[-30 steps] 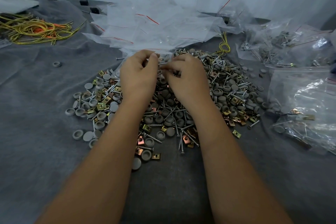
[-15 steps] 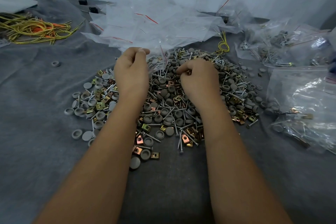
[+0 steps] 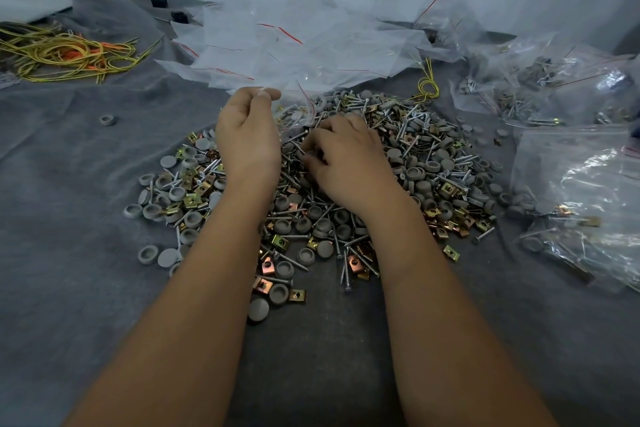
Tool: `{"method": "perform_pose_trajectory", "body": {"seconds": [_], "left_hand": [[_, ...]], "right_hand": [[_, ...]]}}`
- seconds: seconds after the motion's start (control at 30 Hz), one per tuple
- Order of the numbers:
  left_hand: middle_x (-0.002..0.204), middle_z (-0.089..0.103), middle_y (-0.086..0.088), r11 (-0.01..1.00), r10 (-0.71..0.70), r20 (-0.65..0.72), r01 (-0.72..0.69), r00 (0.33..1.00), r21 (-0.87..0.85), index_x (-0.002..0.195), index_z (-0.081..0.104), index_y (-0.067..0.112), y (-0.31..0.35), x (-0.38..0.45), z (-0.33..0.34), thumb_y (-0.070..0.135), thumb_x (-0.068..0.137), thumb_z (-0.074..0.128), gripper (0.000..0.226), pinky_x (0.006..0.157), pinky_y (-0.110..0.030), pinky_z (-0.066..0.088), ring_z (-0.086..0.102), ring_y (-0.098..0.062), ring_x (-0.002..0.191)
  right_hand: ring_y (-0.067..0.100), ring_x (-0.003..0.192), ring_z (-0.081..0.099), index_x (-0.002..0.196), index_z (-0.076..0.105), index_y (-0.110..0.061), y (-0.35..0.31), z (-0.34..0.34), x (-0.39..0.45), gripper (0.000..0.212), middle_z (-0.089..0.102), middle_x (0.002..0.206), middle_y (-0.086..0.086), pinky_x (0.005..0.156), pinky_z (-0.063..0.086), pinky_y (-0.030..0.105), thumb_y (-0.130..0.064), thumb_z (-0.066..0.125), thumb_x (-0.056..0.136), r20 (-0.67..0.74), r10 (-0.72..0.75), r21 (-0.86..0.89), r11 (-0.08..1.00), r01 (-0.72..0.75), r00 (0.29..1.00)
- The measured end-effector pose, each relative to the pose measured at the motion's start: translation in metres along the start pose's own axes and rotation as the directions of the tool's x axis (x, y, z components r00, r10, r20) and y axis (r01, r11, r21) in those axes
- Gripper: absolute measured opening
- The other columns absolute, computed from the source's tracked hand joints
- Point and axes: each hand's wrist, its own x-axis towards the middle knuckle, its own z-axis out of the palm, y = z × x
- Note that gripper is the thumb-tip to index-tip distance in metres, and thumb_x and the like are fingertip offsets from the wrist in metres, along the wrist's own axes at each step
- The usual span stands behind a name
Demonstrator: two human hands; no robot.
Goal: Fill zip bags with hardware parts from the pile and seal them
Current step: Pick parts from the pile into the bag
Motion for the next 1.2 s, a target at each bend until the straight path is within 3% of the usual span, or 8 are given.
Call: {"method": "perform_pose_trajectory", "body": {"seconds": [0.2, 0.4, 0.53, 0.7, 0.9, 1.03, 1.13, 1.2], "left_hand": [[0.052, 0.039, 0.004, 1.000, -0.003, 0.007, 0.004, 1.000, -0.004, 0.083, 0.066, 0.024, 0.000, 0.000, 0.001, 0.019, 0.098, 0.045, 0.026, 0.054, -0.030, 0.030, 0.032, -0.013, 0.047], [0.052, 0.040, 0.003, 1.000, -0.005, 0.012, 0.005, 1.000, 0.012, 0.083, 0.066, 0.024, 0.001, -0.002, 0.001, 0.019, 0.098, 0.046, 0.025, 0.053, -0.028, 0.030, 0.034, -0.014, 0.048], [0.050, 0.039, 0.004, 1.000, -0.005, 0.025, 0.005, 1.000, -0.006, 0.084, 0.067, 0.023, 0.001, -0.001, 0.000, 0.017, 0.096, 0.048, 0.023, 0.053, -0.029, 0.030, 0.034, -0.013, 0.047], [0.058, 0.044, -0.004, 0.999, 0.031, 0.038, -0.032, 0.999, 0.023, 0.084, 0.067, 0.018, 0.001, -0.001, 0.000, 0.019, 0.094, 0.056, 0.014, 0.053, -0.029, 0.033, 0.037, -0.018, 0.053], [0.058, 0.045, -0.002, 0.999, 0.034, 0.048, -0.036, 0.998, 0.038, 0.084, 0.068, 0.017, -0.001, 0.000, 0.000, 0.020, 0.092, 0.059, 0.013, 0.058, -0.034, 0.039, 0.039, -0.019, 0.057], [0.057, 0.047, 0.005, 0.997, 0.037, 0.047, -0.040, 0.998, 0.066, 0.087, 0.069, 0.013, -0.003, 0.001, 0.002, 0.022, 0.092, 0.060, 0.014, 0.056, -0.038, 0.048, 0.041, -0.014, 0.056], [0.054, 0.046, 0.009, 0.995, 0.051, 0.048, -0.056, 0.998, 0.088, 0.083, 0.067, 0.017, -0.004, 0.001, 0.002, 0.024, 0.092, 0.060, 0.013, 0.058, -0.030, 0.041, 0.039, -0.008, 0.050], [0.053, 0.046, 0.009, 0.994, 0.057, 0.046, -0.061, 0.997, 0.092, 0.084, 0.067, 0.017, -0.005, 0.001, 0.002, 0.024, 0.092, 0.060, 0.013, 0.058, -0.030, 0.041, 0.039, -0.008, 0.049]], "right_hand": [[0.025, 0.124, 0.035, 0.101, 0.064, -0.022, -0.006, -0.002, 0.002, 0.019, 0.052, 0.120, 0.000, 0.101, 0.029, 0.042, -0.036, 0.057, 0.091, 0.011, 0.054, 0.016, 0.998, -0.055, 0.998], [0.025, 0.119, 0.039, 0.084, 0.056, -0.026, -0.010, -0.008, 0.000, 0.014, 0.050, 0.105, -0.002, 0.101, 0.031, 0.043, -0.037, 0.063, 0.079, 0.061, 0.070, 0.052, 0.996, -0.073, 0.996], [0.022, 0.103, 0.047, 0.081, 0.053, -0.023, -0.011, -0.010, 0.000, 0.018, 0.048, 0.091, -0.005, 0.091, 0.033, 0.039, -0.038, 0.063, 0.081, -0.041, 0.071, 0.038, 0.997, -0.069, 0.997], [0.020, 0.076, 0.056, 0.084, 0.057, -0.018, -0.007, -0.015, -0.003, 0.006, 0.058, 0.075, -0.006, 0.082, 0.048, 0.040, -0.018, 0.063, 0.085, -0.187, 0.242, 0.313, 0.933, -0.176, 0.952], [0.015, 0.090, 0.060, 0.116, 0.063, -0.018, -0.002, -0.016, -0.002, 0.023, 0.066, 0.097, -0.002, 0.077, 0.045, 0.027, -0.014, 0.058, 0.095, -0.212, 0.399, 0.494, 0.832, -0.254, 0.892], [0.011, 0.089, 0.063, 0.103, 0.068, -0.017, 0.001, -0.018, -0.001, 0.013, 0.068, 0.094, -0.004, 0.076, 0.047, 0.025, -0.014, 0.060, 0.093, -0.253, 0.475, 0.607, 0.756, -0.244, 0.843], [0.004, 0.083, 0.064, 0.096, 0.067, -0.020, 0.000, -0.021, 0.000, 0.010, 0.068, 0.087, -0.008, 0.073, 0.050, 0.018, -0.012, 0.066, 0.089, -0.276, 0.502, 0.711, 0.680, -0.178, 0.820], [-0.001, 0.076, 0.062, 0.087, 0.066, -0.023, -0.002, -0.023, 0.000, 0.013, 0.066, 0.080, -0.012, 0.067, 0.047, 0.010, -0.010, 0.069, 0.086, -0.324, 0.469, 0.717, 0.689, -0.110, 0.821]]}}
